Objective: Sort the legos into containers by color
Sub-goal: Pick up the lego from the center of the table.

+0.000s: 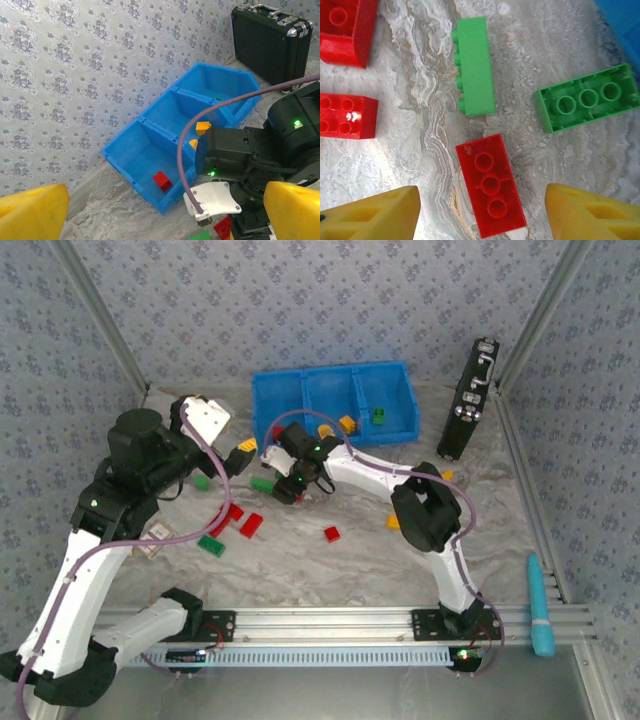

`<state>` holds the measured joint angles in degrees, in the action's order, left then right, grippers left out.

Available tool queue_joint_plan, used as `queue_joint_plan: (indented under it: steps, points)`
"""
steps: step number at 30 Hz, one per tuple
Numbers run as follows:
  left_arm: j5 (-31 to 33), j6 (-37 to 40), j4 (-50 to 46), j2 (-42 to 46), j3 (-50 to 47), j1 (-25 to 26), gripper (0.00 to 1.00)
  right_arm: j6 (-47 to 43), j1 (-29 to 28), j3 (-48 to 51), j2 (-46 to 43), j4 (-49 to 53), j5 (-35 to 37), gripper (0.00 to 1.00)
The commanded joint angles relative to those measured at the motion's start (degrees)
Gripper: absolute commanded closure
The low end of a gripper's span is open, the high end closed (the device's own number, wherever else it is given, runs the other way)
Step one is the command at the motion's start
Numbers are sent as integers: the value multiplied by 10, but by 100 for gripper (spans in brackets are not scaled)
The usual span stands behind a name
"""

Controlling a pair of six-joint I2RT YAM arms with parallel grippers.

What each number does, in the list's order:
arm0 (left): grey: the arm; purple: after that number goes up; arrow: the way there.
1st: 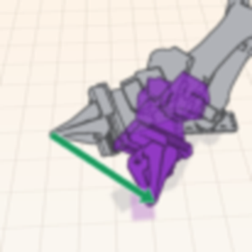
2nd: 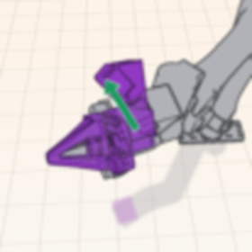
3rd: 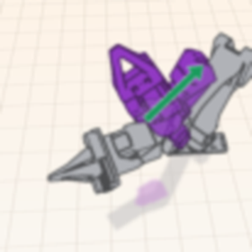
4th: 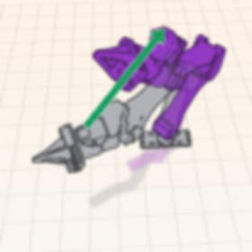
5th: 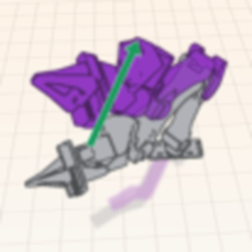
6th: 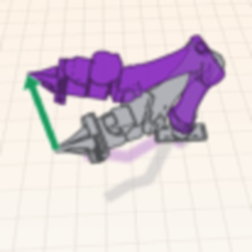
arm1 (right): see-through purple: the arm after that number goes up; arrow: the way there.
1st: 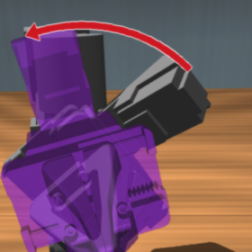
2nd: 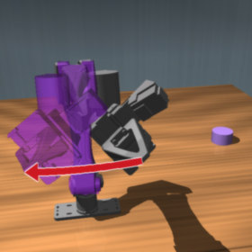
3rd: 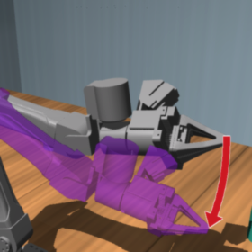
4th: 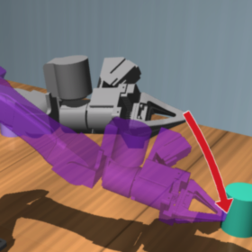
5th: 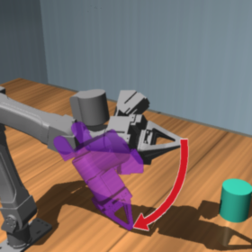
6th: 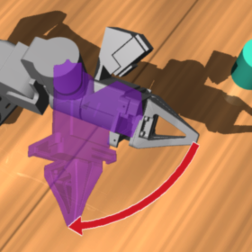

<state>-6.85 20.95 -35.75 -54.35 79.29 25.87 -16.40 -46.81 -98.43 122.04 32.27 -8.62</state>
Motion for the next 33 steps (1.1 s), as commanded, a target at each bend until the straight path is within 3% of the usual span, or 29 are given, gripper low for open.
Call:
queue_joint_plan:
  steps: [1,11,22,27,33]
  points:
    - [-14,-4,10,2,4,-1,0,-43,-1,-35,37,37,-12,30]
    - [-11,2,10,0,1,-1,0,-63,4,-69,92,63,-16,27]
    - [-9,9,14,-5,-2,-2,0,-59,12,-54,92,67,-11,65]
    - [10,14,28,-7,-1,-3,0,-59,22,-60,75,82,-19,72]
    - [9,21,28,-13,-6,-3,0,-45,36,-81,33,87,-33,72]
